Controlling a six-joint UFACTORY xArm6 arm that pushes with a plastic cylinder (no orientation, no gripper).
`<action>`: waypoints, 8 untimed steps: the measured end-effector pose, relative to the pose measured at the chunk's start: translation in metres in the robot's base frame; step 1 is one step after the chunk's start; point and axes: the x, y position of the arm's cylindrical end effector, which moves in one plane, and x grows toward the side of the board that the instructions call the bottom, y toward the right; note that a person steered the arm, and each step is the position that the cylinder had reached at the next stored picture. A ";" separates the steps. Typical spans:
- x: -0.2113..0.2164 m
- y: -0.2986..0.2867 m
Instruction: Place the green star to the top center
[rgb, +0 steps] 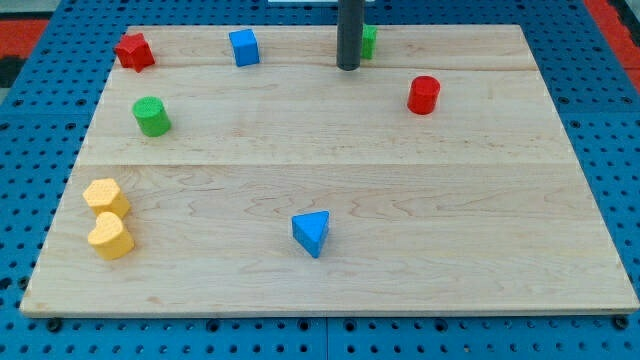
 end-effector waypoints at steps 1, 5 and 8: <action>0.000 0.000; 0.011 -0.032; 0.028 -0.192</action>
